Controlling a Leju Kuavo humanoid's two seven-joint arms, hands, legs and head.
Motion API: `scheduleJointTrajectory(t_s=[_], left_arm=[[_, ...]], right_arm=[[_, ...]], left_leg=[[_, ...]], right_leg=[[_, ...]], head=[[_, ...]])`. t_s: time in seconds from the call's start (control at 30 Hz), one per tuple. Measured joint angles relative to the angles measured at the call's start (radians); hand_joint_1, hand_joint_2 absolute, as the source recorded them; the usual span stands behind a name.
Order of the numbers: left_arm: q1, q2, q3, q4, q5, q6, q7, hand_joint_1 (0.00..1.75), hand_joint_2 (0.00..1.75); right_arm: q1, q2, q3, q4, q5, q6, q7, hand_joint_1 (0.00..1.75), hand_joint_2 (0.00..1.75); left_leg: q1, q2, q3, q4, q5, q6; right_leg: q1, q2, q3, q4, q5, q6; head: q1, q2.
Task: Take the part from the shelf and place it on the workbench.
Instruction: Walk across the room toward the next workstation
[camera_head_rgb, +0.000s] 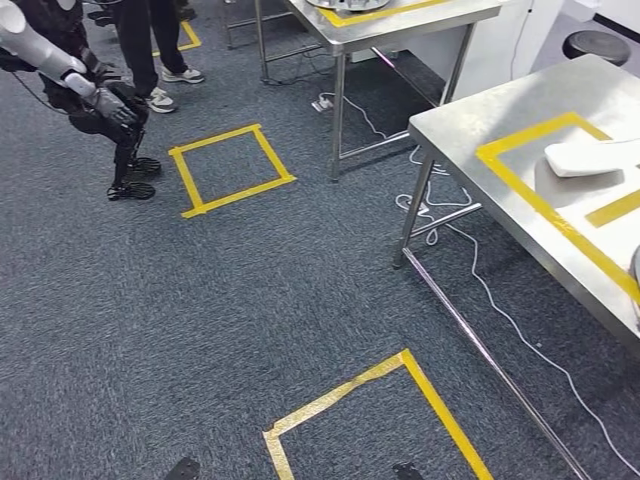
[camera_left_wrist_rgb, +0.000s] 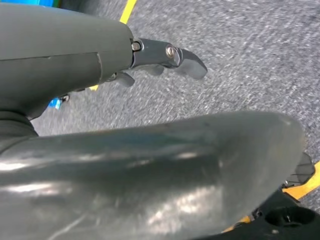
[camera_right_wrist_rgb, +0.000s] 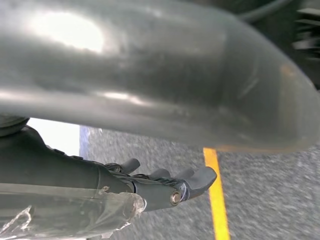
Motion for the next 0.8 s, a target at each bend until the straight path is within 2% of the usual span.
scheduleJointTrajectory(t_s=[0.07, 0.1, 0.13, 0.17, 0.2, 0.23, 0.27, 0.3, 0.33, 0.37, 0.4, 0.43, 0.47, 0.5, 0.53, 0.6, 0.63, 0.7, 0.73, 0.77, 0.8], left_arm=[[-0.001, 0.0, 0.0, 0.0, 0.0, 0.001, 0.0, 0.0, 0.0], [-0.001, 0.0, 0.0, 0.0, 0.0, 0.002, -0.001, 0.0, 0.0], [0.0, 0.001, 0.0, 0.0, 0.0, 0.003, -0.001, 0.0, 0.0], [0.002, 0.001, 0.0, 0.0, 0.0, 0.004, -0.002, 0.0, 0.0], [0.005, 0.001, 0.0, 0.0, -0.001, 0.004, -0.002, 0.0, 0.0], [0.006, 0.001, 0.001, 0.0, -0.001, 0.005, -0.003, 0.0, 0.0], [0.007, 0.001, 0.001, 0.0, -0.001, 0.006, -0.004, 0.0, 0.0], [0.006, 0.0, 0.001, 0.0, -0.001, 0.006, -0.005, 0.0, 0.0], [0.005, 0.0, 0.001, 0.0, -0.001, 0.007, -0.006, 0.0, 0.0], [0.006, -0.001, 0.001, 0.0, -0.001, 0.007, -0.007, 0.0, 0.0], [0.008, -0.001, 0.001, 0.0, -0.002, 0.008, -0.008, 0.0, 0.0], [0.011, -0.001, 0.001, 0.0, -0.002, 0.008, -0.008, 0.0, 0.0], [0.013, -0.001, 0.001, 0.0, -0.002, 0.008, -0.008, 0.0, 0.0], [0.015, -0.001, 0.002, 0.0, -0.002, 0.009, -0.008, 0.0, 0.0], [0.015, -0.001, 0.002, 0.0, -0.002, 0.009, -0.008, 0.0, 0.0], [0.012, -0.001, 0.002, 0.0, -0.003, 0.009, -0.009, 0.0, 0.0], [0.011, -0.002, 0.002, 0.0, -0.003, 0.009, -0.009, 0.0, 0.0], [0.015, -0.002, 0.004, 0.0, -0.004, 0.009, -0.01, 0.0, 0.0], [0.018, -0.001, 0.004, 0.0, -0.004, 0.009, -0.01, 0.0, 0.0], [0.019, -0.001, 0.005, 0.0, -0.005, 0.009, -0.01, 0.0, 0.0], [0.018, 0.0, 0.005, 0.0, -0.006, 0.009, -0.01, 0.0, 0.0]], right_arm=[[-0.001, 0.0, 0.0, 0.0, 0.0, 0.0, 0.0, 0.0, 0.0], [-0.001, 0.0, 0.0, 0.0, 0.0, 0.0, 0.0, 0.0, 0.0], [-0.001, 0.0, 0.0, 0.0, 0.0, 0.0, 0.0, 0.0, 0.0], [-0.001, 0.0, 0.0, 0.0, 0.0, 0.0, 0.0, 0.0, 0.0], [-0.001, 0.0, 0.0, 0.0, 0.0, -0.001, 0.0, 0.0, 0.0], [-0.001, 0.0, -0.001, 0.0, 0.0, -0.001, 0.0, 0.0, 0.0], [0.0, 0.0, -0.001, 0.0, 0.0, -0.002, -0.001, 0.0, 0.0], [0.001, 0.0, -0.001, 0.0, 0.0, -0.002, -0.002, 0.0, 0.0], [0.003, 0.0, -0.001, 0.0, 0.0, -0.002, -0.002, 0.0, 0.0], [0.005, 0.0, -0.001, 0.0, 0.0, -0.002, -0.002, 0.0, 0.0], [0.007, 0.0, -0.001, 0.0, 0.0, -0.002, -0.002, 0.0, 0.0], [0.007, 0.0, -0.001, 0.0, 0.0, -0.002, -0.002, 0.0, 0.0], [0.006, 0.0, -0.001, 0.0, 0.0, -0.002, -0.002, 0.0, 0.0], [0.006, 0.0, -0.001, 0.0, 0.001, -0.002, -0.002, 0.0, 0.0], [0.006, 0.0, -0.001, 0.0, 0.001, -0.002, -0.002, 0.0, 0.0], [0.006, 0.0, -0.001, 0.0, 0.001, -0.002, -0.003, 0.0, 0.0], [0.006, 0.0, -0.001, 0.0, 0.001, -0.003, -0.003, 0.0, 0.0], [0.003, 0.0, -0.001, 0.0, 0.001, -0.003, -0.003, 0.0, 0.0], [0.002, 0.0, -0.001, 0.0, 0.001, -0.003, -0.003, 0.0, 0.0], [0.002, 0.0, -0.001, 0.0, 0.001, -0.003, -0.003, 0.0, 0.0], [0.002, 0.0, -0.001, 0.0, 0.002, -0.003, -0.003, 0.0, 0.0]], left_leg=[[-0.001, -0.024, -0.004, 0.003, 0.002, -0.01], [-0.001, -0.034, -0.008, 0.003, 0.004, -0.017], [0.001, -0.044, -0.011, 0.002, 0.007, -0.024], [0.004, -0.053, -0.014, -0.002, 0.011, -0.031], [0.004, -0.046, -0.018, 0.0, 0.009, -0.036], [0.004, -0.026, -0.026, 0.014, -0.002, -0.041], [0.002, 0.001, -0.043, 0.048, -0.024, -0.044], [0.001, 0.033, -0.07, 0.103, -0.057, -0.047], [0.001, 0.051, -0.104, 0.173, -0.092, -0.049], [0.001, 0.059, -0.135, 0.238, -0.118, -0.052], [0.002, 0.062, -0.154, 0.279, -0.128, -0.053], [0.002, 0.064, -0.155, 0.285, -0.12, -0.054], [0.003, 0.068, -0.136, 0.251, -0.095, -0.054], [0.003, 0.08, -0.101, 0.191, -0.062, -0.054], [0.002, 0.106, -0.06, 0.12, -0.035, -0.053], [0.0, 0.142, -0.009, 0.027, -0.011, -0.043], [-0.002, 0.145, -0.002, 0.011, -0.012, -0.037], [-0.002, 0.122, -0.002, 0.007, -0.012, -0.022], [-0.001, 0.111, -0.002, 0.006, -0.011, -0.016], [0.001, 0.101, -0.001, 0.005, -0.009, -0.01], [0.003, 0.09, -0.001, 0.004, -0.008, -0.004]], right_leg=[[-0.008, 0.048, 0.049, -0.113, 0.043, -0.001], [-0.01, 0.064, 0.058, -0.134, 0.046, -0.002], [-0.008, 0.065, 0.06, -0.138, 0.045, -0.006], [-0.007, 0.053, 0.061, -0.139, 0.048, -0.012], [-0.006, 0.042, 0.061, -0.141, 0.051, -0.019], [-0.006, 0.029, 0.062, -0.145, 0.054, -0.027], [-0.006, 0.015, 0.063, -0.148, 0.056, -0.033], [-0.005, 0.0, 0.063, -0.149, 0.056, -0.037], [-0.003, -0.015, 0.063, -0.15, 0.056, -0.04], [-0.002, -0.031, 0.062, -0.15, 0.055, -0.041], [-0.001, -0.046, 0.062, -0.15, 0.054, -0.042], [-0.001, -0.06, 0.062, -0.15, 0.053, -0.041], [-0.001, -0.073, 0.063, -0.15, 0.053, -0.04], [-0.001, -0.084, 0.064, -0.15, 0.051, -0.038], [0.001, -0.094, 0.066, -0.148, 0.048, -0.033], [0.009, -0.114, 0.069, -0.145, 0.041, -0.023], [0.012, -0.124, 0.072, -0.144, 0.038, -0.017], [0.01, -0.137, 0.078, -0.145, 0.033, -0.007], [0.007, -0.123, 0.077, -0.136, 0.024, -0.001], [0.004, -0.099, 0.065, -0.107, 0.005, 0.003], [0.002, -0.069, 0.04, -0.054, -0.024, 0.007]], head=[[0.0, 0.0], [0.0, 0.0], [0.0, 0.0], [0.0, 0.0], [-0.001, 0.0], [-0.003, 0.0], [-0.006, 0.0], [-0.009, 0.0], [-0.011, 0.0], [-0.012, 0.0], [-0.012, 0.0], [-0.012, 0.0], [-0.012, 0.0], [-0.012, 0.0], [-0.013, 0.0], [-0.014, 0.0], [-0.013, 0.0], [-0.01, 0.0], [-0.008, 0.0], [-0.006, 0.0], [-0.003, 0.0]])
